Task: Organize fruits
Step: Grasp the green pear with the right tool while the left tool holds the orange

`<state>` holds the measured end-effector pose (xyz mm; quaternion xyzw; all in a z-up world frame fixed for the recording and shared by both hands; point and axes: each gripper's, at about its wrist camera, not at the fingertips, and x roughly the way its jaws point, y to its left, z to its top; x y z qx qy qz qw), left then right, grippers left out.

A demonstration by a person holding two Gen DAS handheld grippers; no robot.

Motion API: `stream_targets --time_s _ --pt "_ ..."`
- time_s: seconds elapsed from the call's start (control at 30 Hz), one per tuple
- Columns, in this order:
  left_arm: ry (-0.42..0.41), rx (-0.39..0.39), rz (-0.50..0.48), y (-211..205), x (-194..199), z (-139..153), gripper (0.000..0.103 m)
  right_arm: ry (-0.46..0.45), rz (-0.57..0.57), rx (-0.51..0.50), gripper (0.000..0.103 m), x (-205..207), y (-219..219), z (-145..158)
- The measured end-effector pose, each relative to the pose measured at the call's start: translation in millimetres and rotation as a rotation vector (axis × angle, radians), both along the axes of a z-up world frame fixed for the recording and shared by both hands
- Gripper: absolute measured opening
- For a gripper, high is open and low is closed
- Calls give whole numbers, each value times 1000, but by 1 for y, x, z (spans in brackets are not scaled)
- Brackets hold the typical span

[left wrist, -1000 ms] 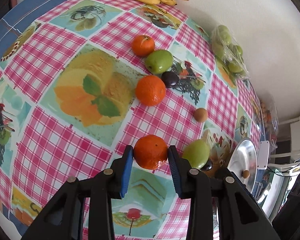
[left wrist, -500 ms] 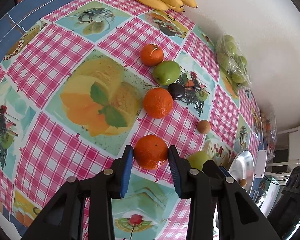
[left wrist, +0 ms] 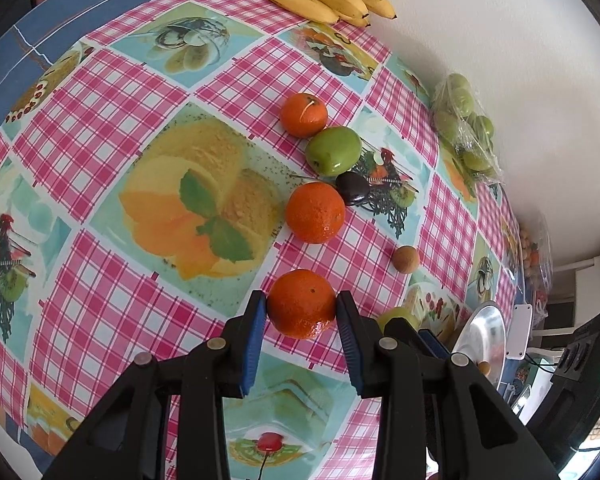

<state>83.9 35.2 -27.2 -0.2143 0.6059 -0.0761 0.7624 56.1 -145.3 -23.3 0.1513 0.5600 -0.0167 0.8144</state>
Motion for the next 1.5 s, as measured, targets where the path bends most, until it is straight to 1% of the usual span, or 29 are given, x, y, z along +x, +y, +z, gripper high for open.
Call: stream_targets --time_s 0.17,0.23,0.27,0.43,0.57,0.7,0.8,0.97,1.1,1.27,1.5 --pt "4 0 6 1 0 -1 37 -27 25 55 45 -1 4 5" --pt "4 -2 10 2 0 -1 37 -23 29 108 40 -1 5 4" --pt "4 -3 13 2 0 -1 37 -21 31 111 40 -1 6 4" --pt "4 -4 24 5 0 -1 37 -24 27 45 40 -1 7 4" --pt "7 -7 34 8 0 -1 37 -15 21 73 40 3 7 1" --pt "9 -16 65 19 3 -2 37 -38 50 74 40 8 16 5" --pt "11 -10 93 28 5 -3 37 -41 66 92 40 13 24 5" --pt "18 -12 122 39 11 -5 37 -23 86 96 40 20 35 -2" --pt "25 -18 139 46 15 -7 37 -20 91 100 40 24 41 -3" --pt "34 -27 170 57 17 -10 37 -10 123 109 40 27 55 -6" --pt "47 -33 184 63 16 -13 37 5 146 121 40 31 72 -13"
